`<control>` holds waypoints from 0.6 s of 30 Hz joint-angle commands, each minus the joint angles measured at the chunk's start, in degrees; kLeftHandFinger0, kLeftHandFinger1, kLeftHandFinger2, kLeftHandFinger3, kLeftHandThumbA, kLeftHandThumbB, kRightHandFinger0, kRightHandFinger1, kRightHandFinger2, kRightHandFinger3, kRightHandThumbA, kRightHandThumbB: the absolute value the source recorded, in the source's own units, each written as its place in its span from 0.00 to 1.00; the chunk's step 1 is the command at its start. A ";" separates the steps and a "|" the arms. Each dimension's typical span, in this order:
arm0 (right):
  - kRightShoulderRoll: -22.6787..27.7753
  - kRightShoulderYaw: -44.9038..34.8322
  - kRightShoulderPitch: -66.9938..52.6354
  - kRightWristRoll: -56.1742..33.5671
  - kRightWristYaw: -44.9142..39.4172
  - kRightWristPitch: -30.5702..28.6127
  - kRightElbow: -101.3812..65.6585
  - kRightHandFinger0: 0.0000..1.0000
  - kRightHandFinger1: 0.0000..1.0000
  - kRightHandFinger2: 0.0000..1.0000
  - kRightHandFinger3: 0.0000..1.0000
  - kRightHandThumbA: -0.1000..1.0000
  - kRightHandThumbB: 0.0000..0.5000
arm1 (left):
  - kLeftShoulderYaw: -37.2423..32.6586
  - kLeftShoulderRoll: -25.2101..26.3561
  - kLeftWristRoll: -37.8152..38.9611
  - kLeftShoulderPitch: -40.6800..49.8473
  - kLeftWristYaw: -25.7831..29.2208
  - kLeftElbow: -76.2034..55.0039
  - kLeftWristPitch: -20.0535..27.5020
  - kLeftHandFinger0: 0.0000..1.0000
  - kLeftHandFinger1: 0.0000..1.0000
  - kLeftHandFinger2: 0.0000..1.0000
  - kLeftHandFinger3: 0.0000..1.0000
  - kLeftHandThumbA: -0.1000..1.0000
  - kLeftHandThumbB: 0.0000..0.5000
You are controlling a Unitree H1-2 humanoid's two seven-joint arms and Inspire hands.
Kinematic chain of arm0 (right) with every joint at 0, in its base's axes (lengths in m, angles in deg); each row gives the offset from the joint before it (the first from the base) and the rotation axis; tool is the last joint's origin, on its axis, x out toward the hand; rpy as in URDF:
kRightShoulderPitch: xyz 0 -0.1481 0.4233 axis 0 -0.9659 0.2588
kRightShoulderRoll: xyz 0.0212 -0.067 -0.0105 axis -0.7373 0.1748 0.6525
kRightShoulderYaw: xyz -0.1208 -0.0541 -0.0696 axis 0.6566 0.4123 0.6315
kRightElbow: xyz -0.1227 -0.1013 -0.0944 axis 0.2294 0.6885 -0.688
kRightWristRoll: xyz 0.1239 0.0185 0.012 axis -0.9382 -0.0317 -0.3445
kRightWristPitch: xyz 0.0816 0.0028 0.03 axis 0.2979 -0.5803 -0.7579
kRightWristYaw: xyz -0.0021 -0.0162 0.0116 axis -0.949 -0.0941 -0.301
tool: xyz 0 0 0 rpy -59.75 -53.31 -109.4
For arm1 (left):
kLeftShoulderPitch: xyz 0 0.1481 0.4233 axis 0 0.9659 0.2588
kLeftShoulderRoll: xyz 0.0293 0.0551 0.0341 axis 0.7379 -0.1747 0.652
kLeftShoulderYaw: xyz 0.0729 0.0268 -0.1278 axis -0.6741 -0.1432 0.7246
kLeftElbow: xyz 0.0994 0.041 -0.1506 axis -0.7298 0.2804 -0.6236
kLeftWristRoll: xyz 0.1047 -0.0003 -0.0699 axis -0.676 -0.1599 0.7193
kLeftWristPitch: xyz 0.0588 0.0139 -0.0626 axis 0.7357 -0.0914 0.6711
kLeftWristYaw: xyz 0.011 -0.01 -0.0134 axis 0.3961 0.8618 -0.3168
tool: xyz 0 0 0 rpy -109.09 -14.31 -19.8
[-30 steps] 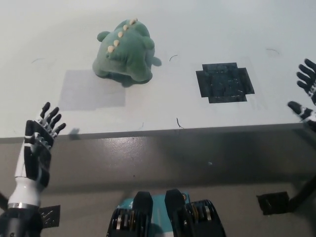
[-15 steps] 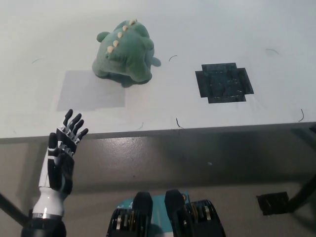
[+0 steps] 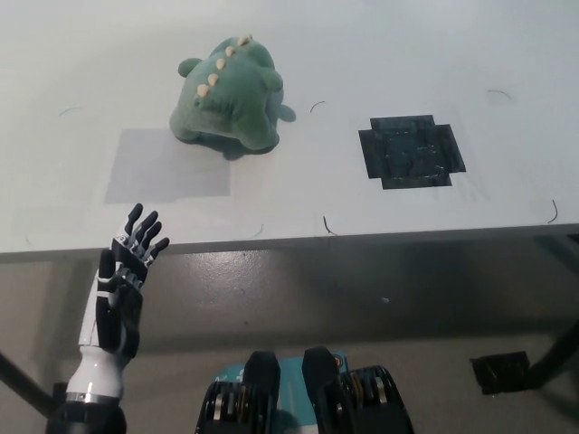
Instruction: Use both hands to pick up a dinasour on the right side and move it to the left side
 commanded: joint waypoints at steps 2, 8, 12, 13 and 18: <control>0.33 -0.24 1.59 -0.97 1.25 -3.56 -0.45 1.00 1.00 1.00 1.00 1.00 0.71 | 0.87 1.25 2.20 -1.75 -0.94 -1.08 1.23 1.00 1.00 1.00 1.00 1.00 0.87; 0.32 -0.32 1.83 -1.33 1.37 -3.75 -0.02 1.00 1.00 1.00 1.00 1.00 0.69 | 0.85 1.68 2.67 -2.03 -1.15 -1.05 0.21 1.00 1.00 1.00 1.00 1.00 0.87; 0.23 -0.24 1.76 -1.23 1.59 -3.60 -0.04 1.00 1.00 1.00 1.00 1.00 0.71 | 0.77 1.88 2.48 -1.94 -1.16 -1.07 -0.23 1.00 1.00 1.00 1.00 1.00 0.87; 0.20 -0.24 1.73 -1.14 1.65 -3.69 0.04 1.00 1.00 1.00 1.00 1.00 0.71 | 0.78 1.92 2.51 -1.97 -1.21 -0.81 -0.04 1.00 1.00 1.00 1.00 1.00 0.87; 0.23 -0.18 1.74 -1.09 1.54 -4.41 0.54 1.00 1.00 1.00 1.00 1.00 0.67 | 0.69 1.93 2.36 -2.03 -1.16 -0.48 0.17 1.00 1.00 1.00 1.00 1.00 0.88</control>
